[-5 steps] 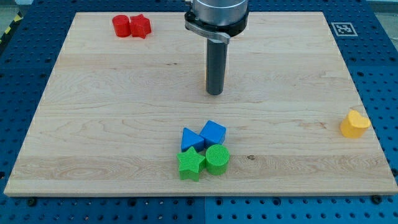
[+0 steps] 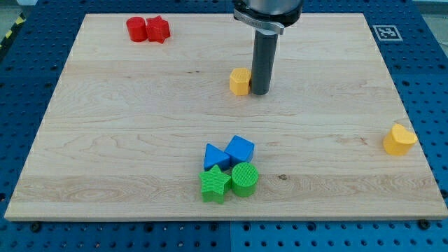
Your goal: Move the yellow hexagon towards the red star
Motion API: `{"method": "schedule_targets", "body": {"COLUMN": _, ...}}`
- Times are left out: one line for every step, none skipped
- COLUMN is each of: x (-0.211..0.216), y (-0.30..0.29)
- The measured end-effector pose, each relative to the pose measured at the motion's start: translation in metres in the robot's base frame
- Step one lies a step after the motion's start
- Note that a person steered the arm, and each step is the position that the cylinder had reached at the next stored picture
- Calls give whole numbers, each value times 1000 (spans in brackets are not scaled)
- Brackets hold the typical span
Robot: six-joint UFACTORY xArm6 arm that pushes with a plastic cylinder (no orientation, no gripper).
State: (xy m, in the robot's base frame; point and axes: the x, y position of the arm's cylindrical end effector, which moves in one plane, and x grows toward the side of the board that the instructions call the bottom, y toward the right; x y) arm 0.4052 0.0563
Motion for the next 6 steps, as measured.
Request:
{"method": "schedule_targets", "body": {"x": -14, "y": -5}}
{"method": "schedule_targets", "body": {"x": -16, "y": -12}}
{"method": "schedule_targets", "body": {"x": -16, "y": -29}}
{"method": "schedule_targets", "body": {"x": -16, "y": -30}}
{"method": "schedule_targets", "body": {"x": -16, "y": -32}}
{"method": "schedule_targets", "body": {"x": -16, "y": -58}}
